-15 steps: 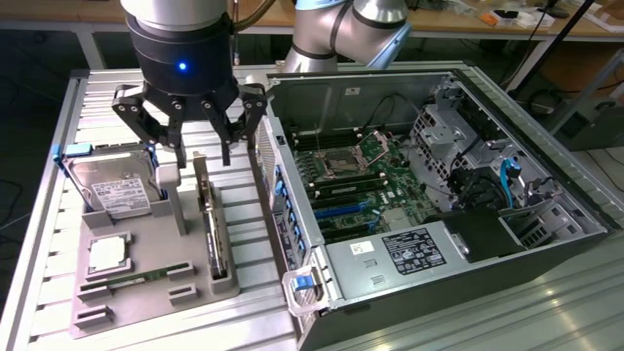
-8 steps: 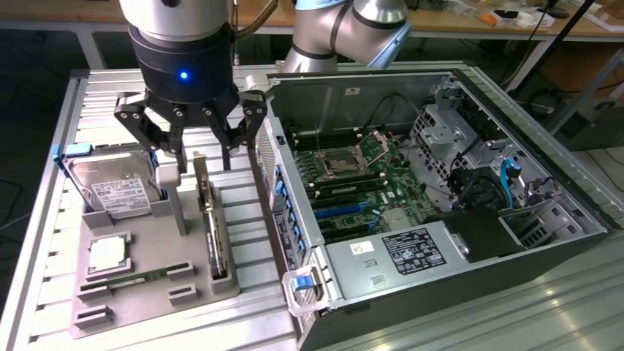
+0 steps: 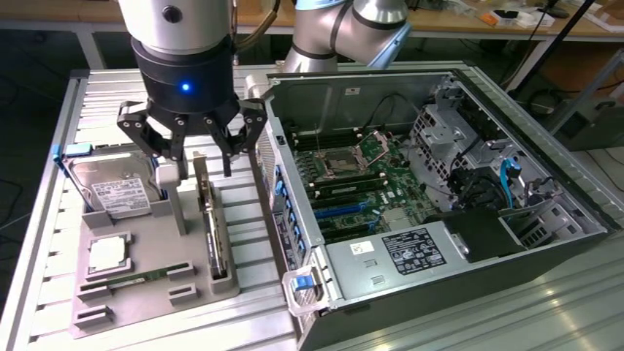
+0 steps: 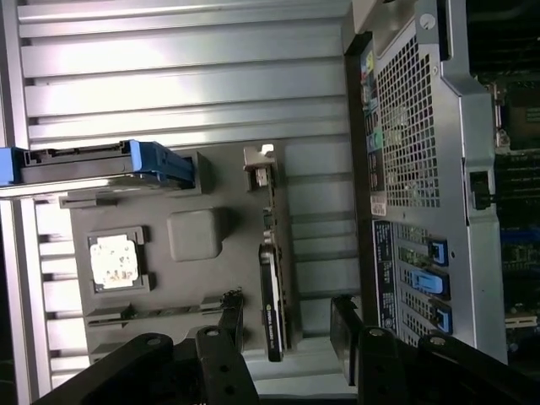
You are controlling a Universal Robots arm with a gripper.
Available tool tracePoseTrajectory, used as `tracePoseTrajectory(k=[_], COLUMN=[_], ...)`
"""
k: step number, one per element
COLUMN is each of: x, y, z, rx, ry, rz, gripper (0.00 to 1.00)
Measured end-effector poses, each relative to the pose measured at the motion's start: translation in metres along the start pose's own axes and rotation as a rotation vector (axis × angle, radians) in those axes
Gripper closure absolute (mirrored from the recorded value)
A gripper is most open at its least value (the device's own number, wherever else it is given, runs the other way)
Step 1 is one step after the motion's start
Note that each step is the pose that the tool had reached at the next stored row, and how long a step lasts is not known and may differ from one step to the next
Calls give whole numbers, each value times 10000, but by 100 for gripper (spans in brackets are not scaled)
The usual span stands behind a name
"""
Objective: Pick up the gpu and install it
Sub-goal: 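Pick up the gpu and move the gpu toward the slot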
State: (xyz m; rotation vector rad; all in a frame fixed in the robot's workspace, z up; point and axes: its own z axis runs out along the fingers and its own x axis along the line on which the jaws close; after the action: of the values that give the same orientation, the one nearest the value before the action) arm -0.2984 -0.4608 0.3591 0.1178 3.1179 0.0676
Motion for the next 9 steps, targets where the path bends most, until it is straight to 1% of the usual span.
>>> tracePoseTrajectory(k=[4, 7, 9], x=[-1, -2, -4], y=[-21, -57, -119], z=[54, 101, 208], rx=[0, 1, -1], ry=[1, 2, 0], rz=[-1, 0, 0], gripper=[46, 46, 46])
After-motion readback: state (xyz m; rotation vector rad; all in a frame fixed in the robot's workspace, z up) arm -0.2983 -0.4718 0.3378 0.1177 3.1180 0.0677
